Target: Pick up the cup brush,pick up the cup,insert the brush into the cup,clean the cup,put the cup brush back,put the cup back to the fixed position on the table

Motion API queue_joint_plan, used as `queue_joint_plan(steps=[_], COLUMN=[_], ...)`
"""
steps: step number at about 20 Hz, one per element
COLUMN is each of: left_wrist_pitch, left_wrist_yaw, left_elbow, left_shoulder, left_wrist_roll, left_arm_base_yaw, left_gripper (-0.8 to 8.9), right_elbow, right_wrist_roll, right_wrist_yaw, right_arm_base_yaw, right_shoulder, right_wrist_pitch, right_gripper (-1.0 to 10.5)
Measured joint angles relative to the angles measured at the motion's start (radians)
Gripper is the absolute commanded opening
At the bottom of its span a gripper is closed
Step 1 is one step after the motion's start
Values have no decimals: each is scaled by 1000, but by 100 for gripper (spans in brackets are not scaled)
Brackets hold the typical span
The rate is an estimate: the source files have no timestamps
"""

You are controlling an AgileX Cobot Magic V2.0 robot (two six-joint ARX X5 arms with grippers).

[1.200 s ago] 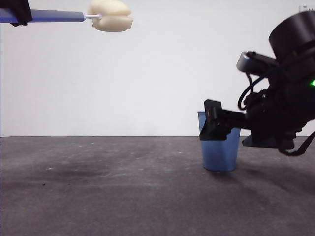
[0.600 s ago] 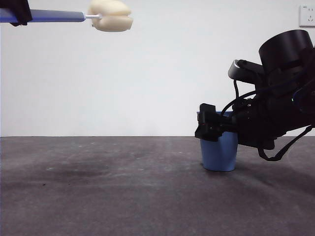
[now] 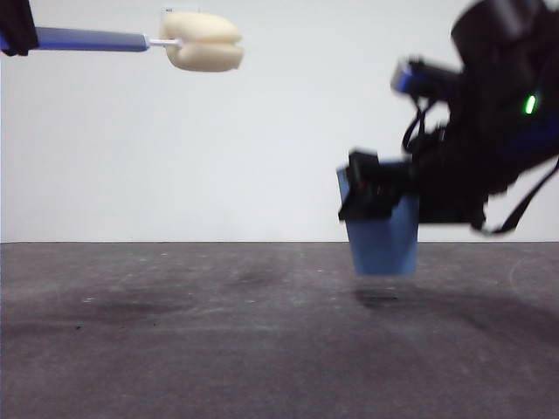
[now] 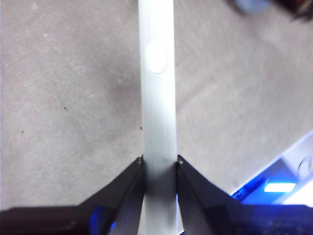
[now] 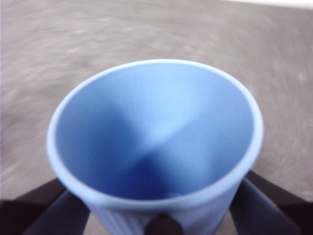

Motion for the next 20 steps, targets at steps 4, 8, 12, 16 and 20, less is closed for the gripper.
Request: queue_joint_plan(steps=[4, 8, 12, 16, 20], left_wrist_pitch=[-20, -36, -37, -38, -38], left_wrist_yaw=[6, 91, 108, 144, 149], left_elbow=[0, 0, 0, 0, 0], left_shoulder=[60, 129, 175, 203, 240], left_wrist_roll=[135, 253, 313, 341, 346], left_arm_base_yaw=[0, -1, -41, -109, -181], left_gripper=[-9, -9, -9, -9, -9], right_elbow=[86, 198, 262, 267, 267], right_wrist_roll=[-135, -269, -442, -591, -698], right_wrist_yaw=[2, 122, 259, 370, 462], right_arm_base_yaw=[35, 62, 135, 202, 267], right_shoulder=[-217, -252, -252, -252, -252], right_wrist_pitch=[-464, -880, -1080, -1114, -1133], right_gripper=[-16, -16, -16, -17, -17])
